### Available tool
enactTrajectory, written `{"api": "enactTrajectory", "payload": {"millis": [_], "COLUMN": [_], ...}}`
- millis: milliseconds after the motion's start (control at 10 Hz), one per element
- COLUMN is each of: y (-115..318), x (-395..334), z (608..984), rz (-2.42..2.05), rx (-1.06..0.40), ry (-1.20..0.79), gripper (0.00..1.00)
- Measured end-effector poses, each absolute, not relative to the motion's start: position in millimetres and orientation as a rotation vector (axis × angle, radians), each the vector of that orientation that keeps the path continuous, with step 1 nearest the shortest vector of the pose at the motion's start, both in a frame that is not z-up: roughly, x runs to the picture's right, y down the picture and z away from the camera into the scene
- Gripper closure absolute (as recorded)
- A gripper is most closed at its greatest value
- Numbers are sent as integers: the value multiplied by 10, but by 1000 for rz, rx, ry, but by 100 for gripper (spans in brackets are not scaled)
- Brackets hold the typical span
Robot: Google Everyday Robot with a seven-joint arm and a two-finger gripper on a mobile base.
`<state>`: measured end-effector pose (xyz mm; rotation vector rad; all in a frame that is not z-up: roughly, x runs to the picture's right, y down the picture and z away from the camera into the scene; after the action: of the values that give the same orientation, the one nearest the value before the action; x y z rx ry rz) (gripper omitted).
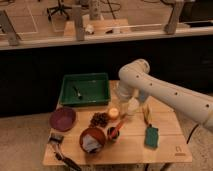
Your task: Place apple in table surface
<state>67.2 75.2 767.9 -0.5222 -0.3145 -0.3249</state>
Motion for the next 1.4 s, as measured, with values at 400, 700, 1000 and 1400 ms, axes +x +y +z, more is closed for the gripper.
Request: {"api": "enactTrajectory", "payload": {"millis": [400, 700, 1000, 1400], "y": [845, 1001, 1164, 1386], "x": [503, 458, 478, 544], "z": [7831, 8030, 8149, 8323], "rz": [-389, -413, -420, -411], "rx": [-529, -548, -567, -602], "ry": [-290, -281, -289, -293], "gripper": [20, 20, 20, 20]}}
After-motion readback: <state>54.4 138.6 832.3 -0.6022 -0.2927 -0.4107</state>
